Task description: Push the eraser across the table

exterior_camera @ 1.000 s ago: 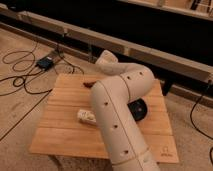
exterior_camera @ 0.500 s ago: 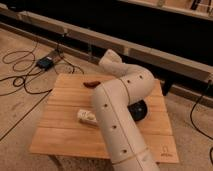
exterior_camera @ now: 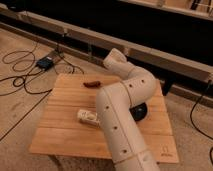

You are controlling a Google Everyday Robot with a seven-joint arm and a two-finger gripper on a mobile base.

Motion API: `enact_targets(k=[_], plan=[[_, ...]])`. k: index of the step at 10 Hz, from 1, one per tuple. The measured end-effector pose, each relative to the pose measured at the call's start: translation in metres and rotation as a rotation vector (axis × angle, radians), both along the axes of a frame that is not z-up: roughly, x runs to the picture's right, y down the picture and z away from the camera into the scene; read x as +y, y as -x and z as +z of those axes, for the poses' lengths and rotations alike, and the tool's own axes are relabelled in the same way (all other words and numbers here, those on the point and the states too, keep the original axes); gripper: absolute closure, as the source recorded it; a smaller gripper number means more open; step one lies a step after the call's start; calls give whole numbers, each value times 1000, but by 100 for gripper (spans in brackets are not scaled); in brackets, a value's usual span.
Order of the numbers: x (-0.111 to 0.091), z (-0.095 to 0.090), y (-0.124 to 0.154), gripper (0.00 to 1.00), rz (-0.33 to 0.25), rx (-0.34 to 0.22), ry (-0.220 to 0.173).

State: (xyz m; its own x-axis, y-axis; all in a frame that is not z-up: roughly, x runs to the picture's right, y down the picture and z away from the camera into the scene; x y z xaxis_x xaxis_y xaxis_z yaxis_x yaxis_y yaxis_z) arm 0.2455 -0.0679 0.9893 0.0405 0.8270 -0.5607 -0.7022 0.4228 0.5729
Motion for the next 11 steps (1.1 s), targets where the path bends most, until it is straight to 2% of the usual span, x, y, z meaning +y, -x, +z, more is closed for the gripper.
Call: enact_targets(k=[6, 11], plan=[[0, -5, -45, 20, 23, 54, 4], [11, -4, -62, 20, 124, 39, -21]])
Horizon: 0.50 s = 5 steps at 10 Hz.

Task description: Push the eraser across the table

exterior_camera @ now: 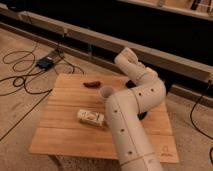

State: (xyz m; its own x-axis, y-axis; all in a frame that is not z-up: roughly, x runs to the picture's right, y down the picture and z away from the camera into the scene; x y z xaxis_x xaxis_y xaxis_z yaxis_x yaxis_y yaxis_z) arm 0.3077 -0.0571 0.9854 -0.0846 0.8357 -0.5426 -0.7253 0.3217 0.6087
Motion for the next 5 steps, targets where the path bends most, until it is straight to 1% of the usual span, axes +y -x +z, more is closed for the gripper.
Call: enact_targets(k=[1, 5], plan=[[1, -3, -6, 20, 20, 2, -7], [6, -14, -31, 20, 53, 34, -7]])
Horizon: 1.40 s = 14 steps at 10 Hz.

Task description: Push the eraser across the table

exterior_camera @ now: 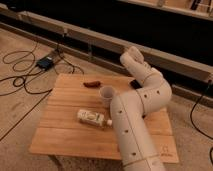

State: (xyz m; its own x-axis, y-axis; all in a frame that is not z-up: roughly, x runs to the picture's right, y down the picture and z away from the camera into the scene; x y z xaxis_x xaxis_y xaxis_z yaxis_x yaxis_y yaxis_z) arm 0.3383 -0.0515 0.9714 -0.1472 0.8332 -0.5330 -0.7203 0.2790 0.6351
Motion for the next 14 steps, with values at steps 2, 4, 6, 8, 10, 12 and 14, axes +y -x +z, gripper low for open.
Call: enact_targets(k=[2, 4, 6, 8, 10, 12, 14], plan=[[2, -4, -12, 20, 15, 14, -4], [2, -7, -20, 20, 21, 20, -10], [-6, -7, -23, 20, 31, 3, -38], [-16, -4, -9, 20, 54, -45, -70], [-27, 2, 17, 20, 74, -114, -94], [-37, 7, 48, 20, 76, -189, -104], [-39, 10, 68, 20, 66, -234, -95]])
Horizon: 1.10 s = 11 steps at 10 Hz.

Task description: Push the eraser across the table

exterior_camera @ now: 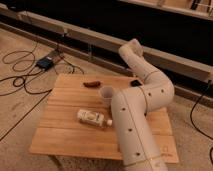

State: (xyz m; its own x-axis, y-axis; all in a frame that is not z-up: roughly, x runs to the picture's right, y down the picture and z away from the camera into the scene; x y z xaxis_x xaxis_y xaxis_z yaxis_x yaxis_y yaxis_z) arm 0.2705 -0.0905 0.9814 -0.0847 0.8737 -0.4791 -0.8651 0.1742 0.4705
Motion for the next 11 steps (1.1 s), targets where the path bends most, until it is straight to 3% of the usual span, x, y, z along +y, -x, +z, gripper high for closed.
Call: enact_targets(k=[3, 5, 11], plan=[[9, 5, 31, 20, -28, -70, 30], [28, 9, 43, 20, -22, -104, 54], [75, 8, 29, 20, 33, -96, 97]])
